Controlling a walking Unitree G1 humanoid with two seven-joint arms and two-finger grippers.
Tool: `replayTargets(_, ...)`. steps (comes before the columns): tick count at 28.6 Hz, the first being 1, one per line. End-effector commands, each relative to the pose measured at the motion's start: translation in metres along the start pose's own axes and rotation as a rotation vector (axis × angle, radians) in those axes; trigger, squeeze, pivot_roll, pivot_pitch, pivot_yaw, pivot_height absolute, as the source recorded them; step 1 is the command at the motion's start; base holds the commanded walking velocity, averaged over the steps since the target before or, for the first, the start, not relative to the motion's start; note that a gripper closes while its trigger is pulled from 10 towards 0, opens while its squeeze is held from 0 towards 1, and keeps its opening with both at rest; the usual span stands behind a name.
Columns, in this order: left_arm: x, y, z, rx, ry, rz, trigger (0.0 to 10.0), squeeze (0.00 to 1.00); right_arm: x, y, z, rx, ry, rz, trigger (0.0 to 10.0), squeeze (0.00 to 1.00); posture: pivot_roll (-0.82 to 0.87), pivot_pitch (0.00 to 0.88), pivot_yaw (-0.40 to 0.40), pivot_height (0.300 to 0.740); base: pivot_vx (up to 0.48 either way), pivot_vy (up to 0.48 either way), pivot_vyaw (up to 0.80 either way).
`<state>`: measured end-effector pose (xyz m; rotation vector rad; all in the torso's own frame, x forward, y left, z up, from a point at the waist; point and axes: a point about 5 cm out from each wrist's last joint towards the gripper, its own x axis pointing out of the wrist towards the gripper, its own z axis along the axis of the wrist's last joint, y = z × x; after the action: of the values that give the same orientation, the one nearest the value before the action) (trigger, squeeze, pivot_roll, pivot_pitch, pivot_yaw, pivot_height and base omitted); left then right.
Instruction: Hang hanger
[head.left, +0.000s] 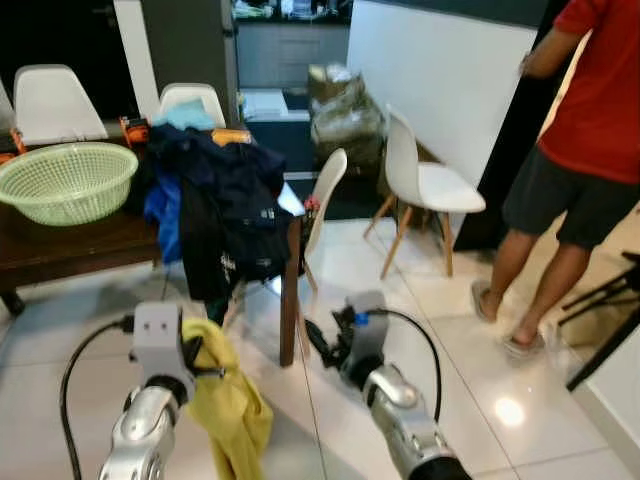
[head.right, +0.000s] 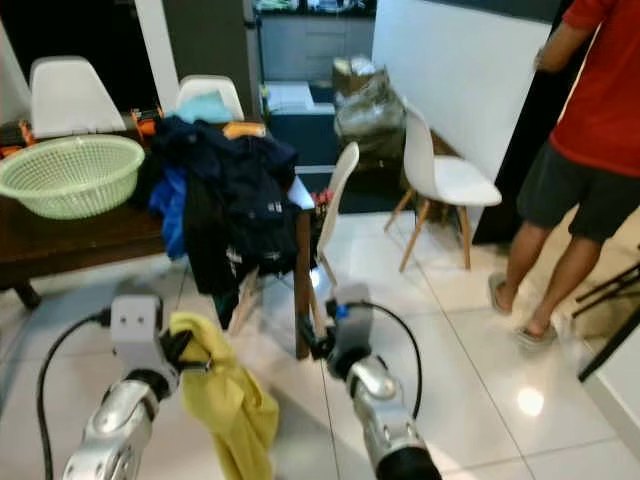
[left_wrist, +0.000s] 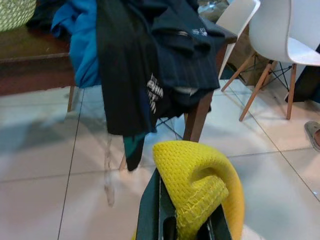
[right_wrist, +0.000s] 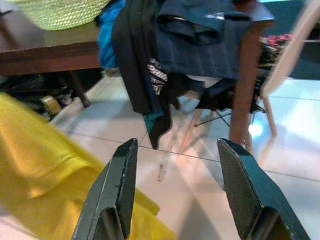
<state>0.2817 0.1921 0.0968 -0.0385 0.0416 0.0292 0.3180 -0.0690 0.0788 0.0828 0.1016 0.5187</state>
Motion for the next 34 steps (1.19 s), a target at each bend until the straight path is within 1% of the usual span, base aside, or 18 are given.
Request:
replayTargets(1,-0.001,-0.002,0.002,0.009,-0.006,-0.014,10.0,0.0,-0.003,-0.003,-0.004,0.015,0.01,-0.009,10.0,0.0,0.11,0.021,-0.02,0.74,0.379,0.0,0.0)
replayTargets(2,-0.001,-0.002,0.002,0.009,-0.006,-0.015,10.0,0.0,-0.003,-0.004,-0.004,0.047,0.01,-0.022,10.0,0.0,0.11,0.017,-0.022,0.74,0.379,0.0,0.0)
replayTargets(9,-0.001,0.001,0.003,0.012,-0.008,-0.012,10.0,0.0,0.0,-0.003,0.0,0.036,-0.009,-0.015,10.0,0.0,0.12,0.002,-0.021,0.74,0.379,0.0,0.0)
replayTargets(15,0.0,0.006,0.009,0.023,-0.024,-0.004,10.0,0.0,0.002,-0.001,0.002,0.039,-0.017,-0.012,10.0,0.0,0.13,0.0,-0.02,0.74,0.379,0.0,0.0)
replayTargets(19,0.003,0.01,0.014,0.04,-0.04,-0.003,10.0,0.0,0.003,0.0,0.003,0.039,-0.02,-0.015,10.0,0.0,0.13,0.0,-0.02,0.74,0.379,0.0,-0.23)
replayTargets(20,0.007,0.013,0.027,0.056,-0.077,0.002,10.0,0.0,0.003,0.0,0.003,0.039,-0.022,-0.013,10.0,0.0,0.13,0.001,-0.022,0.74,0.379,0.0,0.0)
replayTargets(21,0.007,0.013,0.027,0.056,-0.077,0.002,10.0,0.0,0.003,0.0,0.003,0.039,-0.022,-0.013,10.0,0.0,0.13,0.001,-0.022,0.74,0.379,0.0,0.0)
replayTargets(22,0.019,0.023,0.069,0.102,-0.206,0.028,10.0,0.0,0.003,-0.001,0.003,0.039,-0.022,-0.013,10.0,0.0,0.13,0.005,-0.027,0.74,0.379,0.0,0.0)
replayTargets(23,0.019,0.023,0.069,0.102,-0.206,0.028,10.0,0.0,0.003,-0.001,0.003,0.039,-0.022,-0.013,10.0,0.0,0.13,0.005,-0.027,0.74,0.379,0.0,0.0)
replayTargets(24,0.022,0.026,0.086,0.12,-0.258,0.039,10.0,0.0,0.003,-0.001,0.002,0.038,-0.022,-0.013,10.0,0.0,0.13,0.005,-0.027,0.74,0.379,0.0,0.0)
replayTargets(26,0.022,0.026,0.086,0.12,-0.258,0.039,10.0,0.0,0.003,-0.001,0.002,0.038,-0.022,-0.013,10.0,0.0,0.13,0.005,-0.027,0.74,0.379,0.0,0.0)
replayTargets(27,0.025,0.029,0.105,0.123,-0.313,0.055,10.0,0.0,0.002,-0.001,0.002,0.039,-0.021,-0.014,10.0,0.0,0.13,0.005,-0.028,0.74,0.379,0.0,0.0)
replayTargets(28,0.025,0.029,0.105,0.123,-0.313,0.055,10.0,0.0,0.002,-0.001,0.002,0.039,-0.021,-0.014,10.0,0.0,0.13,0.005,-0.028,0.74,0.379,0.0,0.0)
replayTargets(30,0.031,0.04,0.178,0.167,-0.51,0.097,10.0,0.0,0.002,-0.002,0.002,0.044,-0.02,-0.019,10.0,0.0,0.13,0.008,-0.031,0.74,0.382,0.0,0.0)
replayTargets(31,0.03,0.046,0.209,0.182,-0.593,0.12,10.0,0.0,0.002,-0.002,0.002,0.047,-0.021,-0.021,10.0,0.0,0.13,0.008,-0.031,0.74,0.382,0.0,0.0)
replayTargets(32,0.027,0.056,0.241,0.215,-0.679,0.157,10.0,0.0,0.002,-0.002,0.002,0.05,-0.022,-0.023,10.0,0.0,0.13,0.008,-0.032,0.74,0.382,0.0,0.0)
replayTargets(33,0.024,0.063,0.258,0.234,-0.726,0.181,10.0,0.0,0.002,-0.002,0.002,0.052,-0.023,-0.024,10.0,0.0,0.13,0.008,-0.032,0.74,0.382,0.0,0.0)
replayTargets(34,0.024,0.063,0.258,0.234,-0.726,0.181,10.0,0.0,0.002,-0.002,0.002,0.052,-0.023,-0.024,10.0,0.0,0.13,0.008,-0.032,0.74,0.382,0.0,0.0)
